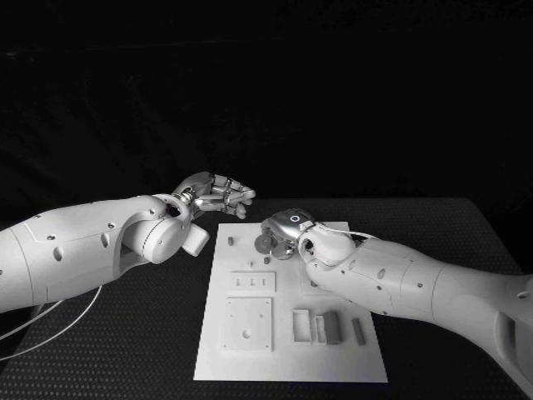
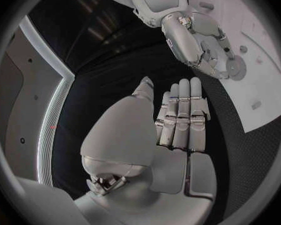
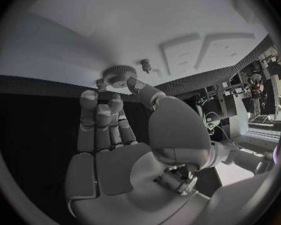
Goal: Assemble the parts on the task board
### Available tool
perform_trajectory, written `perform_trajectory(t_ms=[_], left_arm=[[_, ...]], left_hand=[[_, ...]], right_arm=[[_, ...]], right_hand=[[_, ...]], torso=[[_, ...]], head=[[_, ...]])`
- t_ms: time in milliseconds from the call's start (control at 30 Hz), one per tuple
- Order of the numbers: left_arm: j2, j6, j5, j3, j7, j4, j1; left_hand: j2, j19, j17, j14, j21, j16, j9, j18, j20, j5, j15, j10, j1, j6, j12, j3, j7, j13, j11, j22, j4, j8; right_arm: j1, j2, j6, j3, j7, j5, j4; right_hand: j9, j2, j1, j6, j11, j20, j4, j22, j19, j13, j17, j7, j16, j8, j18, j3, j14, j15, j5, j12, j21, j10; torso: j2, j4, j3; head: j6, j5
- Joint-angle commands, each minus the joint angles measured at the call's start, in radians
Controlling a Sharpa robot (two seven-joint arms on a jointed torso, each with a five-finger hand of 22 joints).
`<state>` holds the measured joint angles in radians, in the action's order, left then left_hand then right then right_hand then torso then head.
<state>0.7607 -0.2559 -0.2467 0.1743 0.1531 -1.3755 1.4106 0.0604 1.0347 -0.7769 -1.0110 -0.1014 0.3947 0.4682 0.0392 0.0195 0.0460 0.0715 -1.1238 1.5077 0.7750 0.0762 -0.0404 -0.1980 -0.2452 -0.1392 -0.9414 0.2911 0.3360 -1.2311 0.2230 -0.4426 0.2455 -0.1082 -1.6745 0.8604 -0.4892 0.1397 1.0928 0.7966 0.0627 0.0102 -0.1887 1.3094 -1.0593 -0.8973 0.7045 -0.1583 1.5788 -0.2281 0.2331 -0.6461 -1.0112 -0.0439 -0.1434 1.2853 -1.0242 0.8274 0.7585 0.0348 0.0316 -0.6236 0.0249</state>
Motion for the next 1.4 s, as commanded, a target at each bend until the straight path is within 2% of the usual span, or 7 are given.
perform_trajectory(t_ms=[33, 600, 767, 867, 1033, 1167, 1400], left_arm=[[-0.001, 0.009, -0.003, -0.001, 0.008, 0.000, 0.001], [0.006, 0.006, -0.003, -0.001, 0.012, 0.009, 0.002], [0.013, 0.005, -0.003, -0.001, 0.013, 0.019, 0.004], [0.014, 0.005, -0.003, -0.001, 0.020, 0.028, 0.004], [0.012, 0.021, -0.003, 0.000, 0.027, 0.045, 0.003], [0.009, 0.033, -0.003, 0.000, 0.033, 0.056, 0.002], [0.005, 0.038, -0.003, 0.001, 0.032, 0.069, -0.003]], left_hand=[[0.004, 0.003, -0.001, -0.003, 0.003, -0.004, 0.002, 0.020, 0.002, 0.003, 0.006, -0.004, 0.005, 0.007, -0.006, 0.005, -0.002, -0.001, 0.000, -0.002, -0.001, -0.005], [0.004, 0.004, -0.002, -0.004, 0.004, -0.005, 0.002, 0.019, 0.002, 0.003, 0.006, -0.004, 0.005, 0.007, -0.006, 0.005, -0.002, -0.002, 0.000, -0.002, 0.000, -0.005], [0.005, 0.004, -0.002, -0.004, 0.005, -0.005, 0.002, 0.019, 0.002, 0.003, 0.006, -0.004, 0.005, 0.007, -0.006, 0.005, -0.002, -0.002, 0.000, -0.002, -0.001, -0.005], [0.005, 0.004, -0.003, -0.004, 0.005, -0.006, 0.003, 0.019, 0.002, 0.003, 0.006, -0.009, 0.005, 0.008, -0.004, 0.005, -0.002, -0.004, 0.002, -0.003, 0.000, -0.005], [0.005, 0.004, -0.004, -0.004, 0.007, -0.007, 0.003, 0.020, 0.002, 0.003, 0.006, -0.014, 0.006, 0.009, -0.002, 0.005, -0.002, -0.007, 0.005, -0.004, -0.001, -0.005], [0.005, 0.005, -0.005, -0.004, 0.008, -0.007, 0.004, 0.019, 0.002, 0.003, 0.006, -0.019, 0.007, 0.009, 0.000, 0.006, -0.001, -0.009, 0.007, -0.004, 0.000, -0.005], [0.004, 0.005, -0.005, -0.005, 0.008, -0.008, 0.004, 0.019, 0.002, 0.003, 0.006, -0.021, 0.007, 0.010, 0.001, 0.006, -0.001, -0.010, 0.008, -0.005, 0.000, -0.005]], right_arm=[[0.000, 0.000, 0.020, 0.000, 0.008, 0.005, 0.002], [-0.016, 0.057, -0.070, -0.001, 0.038, 0.084, 0.056], [-0.049, 0.131, -0.078, -0.032, 0.111, 0.226, 0.154], [-0.064, 0.184, -0.063, -0.059, 0.156, 0.282, 0.201], [-0.094, 0.278, 0.017, -0.081, 0.258, 0.403, 0.240], [-0.102, 0.342, 0.069, -0.083, 0.336, 0.532, 0.229], [-0.101, 0.388, 0.144, -0.083, 0.368, 0.544, 0.177]], right_hand=[[0.001, 0.010, 0.003, -0.006, 0.008, -0.004, 0.005, 0.014, 0.004, 0.002, 0.001, -0.023, -0.005, 0.005, 0.029, 0.002, 0.000, 0.008, -0.003, 0.006, 0.006, -0.003], [0.003, 0.009, 0.004, -0.008, 0.010, -0.004, 0.006, 0.015, 0.004, 0.002, 0.002, -0.025, -0.004, 0.004, 0.029, 0.003, 0.000, 0.009, -0.003, 0.007, 0.005, -0.004], [0.004, 0.011, 0.005, -0.009, 0.010, -0.004, 0.007, 0.015, 0.000, 0.002, 0.003, -0.025, -0.002, 0.004, 0.029, 0.004, -0.003, 0.009, -0.003, 0.009, 0.004, -0.001], [0.003, 0.010, 0.006, -0.004, 0.014, -0.003, 0.007, 0.015, 0.000, 0.003, 0.003, -0.030, -0.002, 0.001, 0.029, 0.005, -0.002, 0.012, -0.003, 0.010, 0.004, -0.002], [0.003, 0.009, 0.010, 0.000, 0.016, -0.004, 0.003, 0.016, 0.002, 0.003, 0.004, -0.032, -0.003, -0.002, 0.029, 0.006, 0.000, 0.015, -0.003, 0.011, 0.005, -0.004], [0.004, 0.005, 0.017, 0.000, 0.018, -0.005, -0.007, 0.016, 0.008, 0.003, 0.005, -0.033, -0.004, -0.004, 0.029, 0.008, 0.007, 0.017, -0.003, 0.012, 0.008, -0.014], [0.005, 0.012, 0.020, 0.001, 0.020, -0.011, -0.022, 0.018, 0.019, 0.003, 0.009, -0.035, -0.005, -0.007, 0.029, 0.018, 0.021, 0.020, -0.003, 0.014, 0.011, -0.030]], torso=[[0.000, 0.0002, 0.0002], [-0.002, -0.0020, 0.0005], [-0.003, -0.0045, 0.0007], [-0.008, -0.0129, 0.0017], [-0.018, -0.0280, 0.0066], [-0.027, -0.0409, 0.0103], [-0.038, -0.0602, 0.0192]], head=[[-0.001, -0.001], [0.006, 0.000], [0.018, -0.003], [0.022, 0.001], [0.034, -0.001], [0.034, 0.016], [0.034, 0.016]])
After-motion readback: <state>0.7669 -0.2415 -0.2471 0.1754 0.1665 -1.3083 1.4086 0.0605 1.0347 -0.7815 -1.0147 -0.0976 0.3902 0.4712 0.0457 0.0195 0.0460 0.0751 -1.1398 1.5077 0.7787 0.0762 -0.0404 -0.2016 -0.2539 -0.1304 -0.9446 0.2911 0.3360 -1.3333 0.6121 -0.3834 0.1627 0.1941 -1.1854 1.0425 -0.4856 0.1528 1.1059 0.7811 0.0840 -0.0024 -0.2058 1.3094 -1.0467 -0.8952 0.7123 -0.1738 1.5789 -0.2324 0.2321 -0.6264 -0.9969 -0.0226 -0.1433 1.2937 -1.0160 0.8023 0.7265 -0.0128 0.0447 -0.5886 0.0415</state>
